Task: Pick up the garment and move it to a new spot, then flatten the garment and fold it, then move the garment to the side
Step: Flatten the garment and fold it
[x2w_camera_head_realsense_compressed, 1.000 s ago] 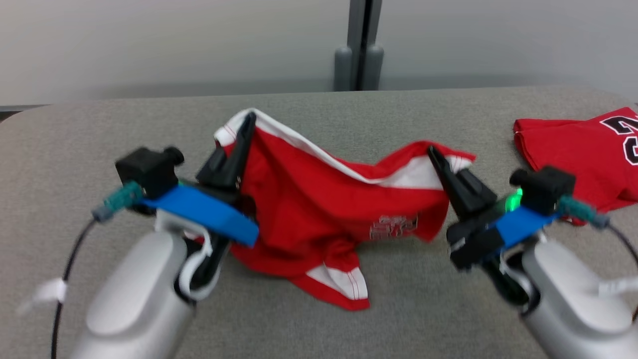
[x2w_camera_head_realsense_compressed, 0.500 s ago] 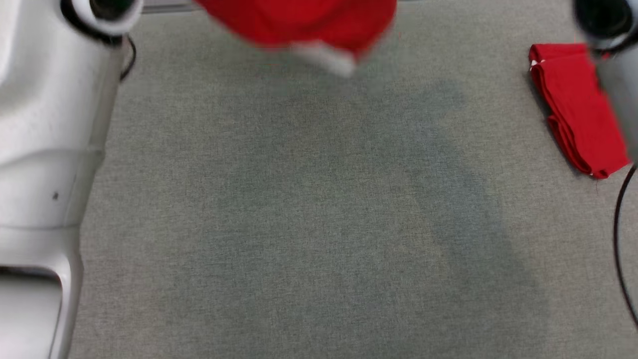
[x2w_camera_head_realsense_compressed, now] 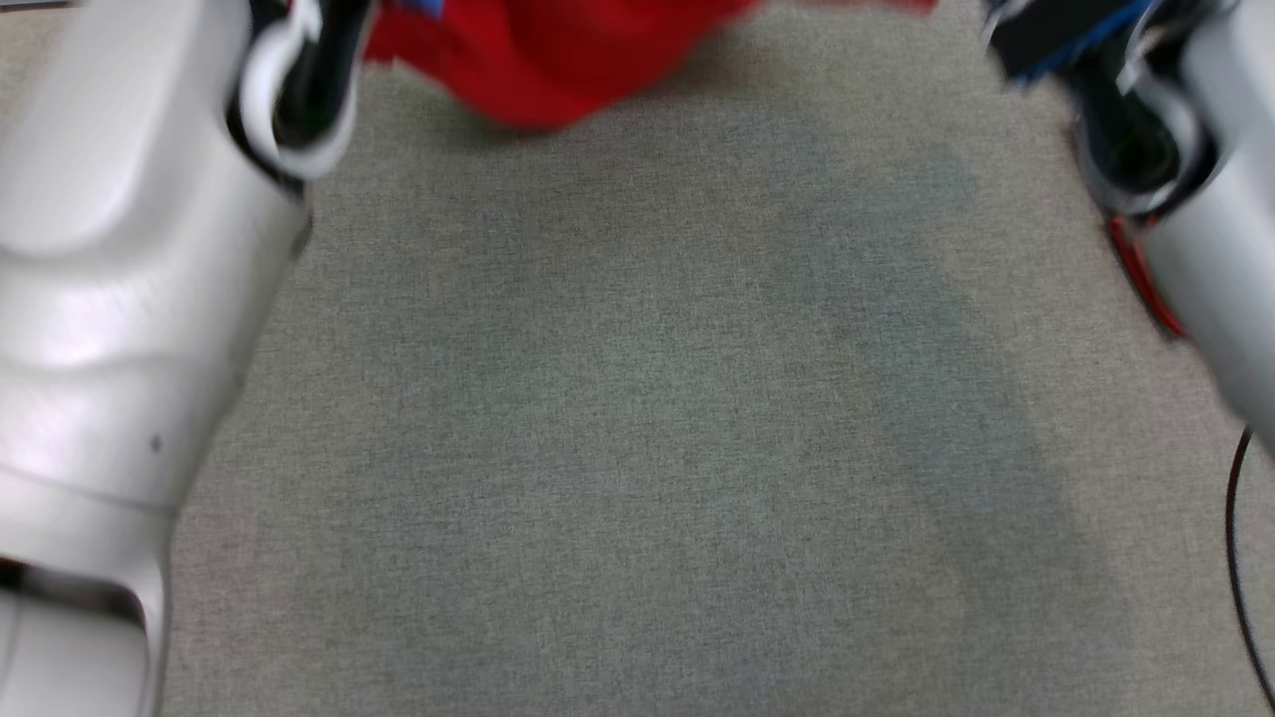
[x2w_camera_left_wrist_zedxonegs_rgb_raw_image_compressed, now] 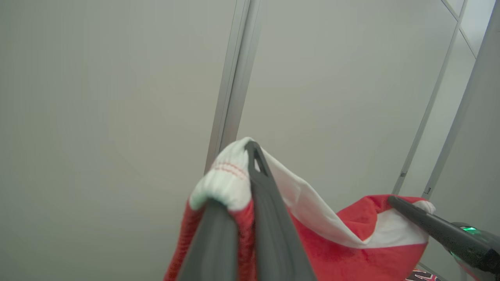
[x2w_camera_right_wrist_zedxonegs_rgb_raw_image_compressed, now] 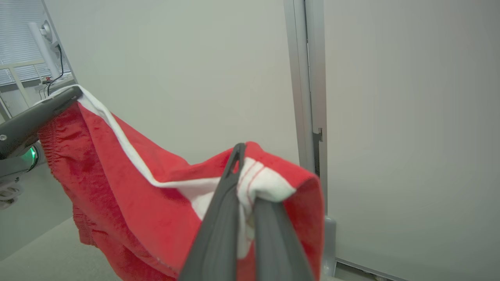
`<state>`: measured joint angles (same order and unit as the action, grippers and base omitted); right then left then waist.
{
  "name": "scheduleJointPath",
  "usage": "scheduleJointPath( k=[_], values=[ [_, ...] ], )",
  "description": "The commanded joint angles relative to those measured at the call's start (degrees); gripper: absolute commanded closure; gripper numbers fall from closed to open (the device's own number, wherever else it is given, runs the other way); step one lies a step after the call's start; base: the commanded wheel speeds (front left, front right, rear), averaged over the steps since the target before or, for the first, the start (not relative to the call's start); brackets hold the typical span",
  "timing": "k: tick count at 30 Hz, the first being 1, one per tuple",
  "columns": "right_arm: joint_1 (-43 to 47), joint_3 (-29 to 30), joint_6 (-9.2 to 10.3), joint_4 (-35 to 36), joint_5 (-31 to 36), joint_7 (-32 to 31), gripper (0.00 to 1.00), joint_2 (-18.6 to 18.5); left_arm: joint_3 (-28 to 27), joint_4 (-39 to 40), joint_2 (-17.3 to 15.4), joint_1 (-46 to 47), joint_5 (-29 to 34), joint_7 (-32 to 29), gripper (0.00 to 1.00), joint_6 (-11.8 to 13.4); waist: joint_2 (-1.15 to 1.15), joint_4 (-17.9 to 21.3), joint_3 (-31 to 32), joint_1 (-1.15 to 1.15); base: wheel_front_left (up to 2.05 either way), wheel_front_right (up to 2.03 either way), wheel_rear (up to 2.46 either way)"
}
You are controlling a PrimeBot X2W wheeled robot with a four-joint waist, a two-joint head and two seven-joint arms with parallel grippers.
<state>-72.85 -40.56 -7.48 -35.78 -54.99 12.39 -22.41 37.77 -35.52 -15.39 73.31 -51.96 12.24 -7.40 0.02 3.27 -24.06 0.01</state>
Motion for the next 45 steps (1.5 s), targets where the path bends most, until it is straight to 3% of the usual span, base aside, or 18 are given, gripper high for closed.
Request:
scheduleJointPath(
  k=[1, 9, 17, 27, 34, 45],
  values=[
    [2.49, -1.28, -0.04, 0.45, -0.71, 0.78, 1.00, -0.36, 0.55, -0.07, -0.43, -2.83, -0.75, 0.97, 1.00, -0.12, -0.02, 0.01, 0.00, -0.01, 0.00, 0.00, 0.00],
    [17.02, -5.47, -0.04, 3.77, -3.07, 2.81, 1.00, -1.40, 0.87, 3.89, -0.33, -21.29, -0.42, 3.00, 1.00, -0.12, -0.02, -0.97, 2.59, -0.01, 0.00, 0.00, 0.00],
    [34.43, -3.51, -0.04, 12.30, -2.50, 2.83, 1.00, -3.98, -2.66, 13.06, -0.15, -39.67, 4.87, 2.96, 1.00, -0.13, -0.02, -2.07, 8.03, -0.01, 0.00, 0.00, 0.00],
    [54.25, -0.79, -0.04, 20.43, -0.87, 2.85, 1.00, -7.04, -2.20, 20.99, -1.94, -59.29, 8.33, 2.98, 1.00, -0.10, -0.02, -2.48, 14.36, -0.01, 0.00, 0.00, 0.00],
    [63.70, 3.01, -0.04, 23.98, 0.03, 2.83, 1.00, -7.87, -1.50, 24.00, -2.22, -66.73, 9.49, 2.97, 1.00, 0.15, -0.02, -3.85, 16.87, -0.01, 0.00, 0.00, 0.00],
    [80.13, 9.87, -0.04, 31.75, 3.09, 2.81, 1.00, -5.56, 2.62, 26.99, -2.93, -73.34, 10.41, 2.61, 1.00, 0.41, -0.02, -6.07, 19.48, -0.01, 0.00, 0.00, 0.00]
  ],
)
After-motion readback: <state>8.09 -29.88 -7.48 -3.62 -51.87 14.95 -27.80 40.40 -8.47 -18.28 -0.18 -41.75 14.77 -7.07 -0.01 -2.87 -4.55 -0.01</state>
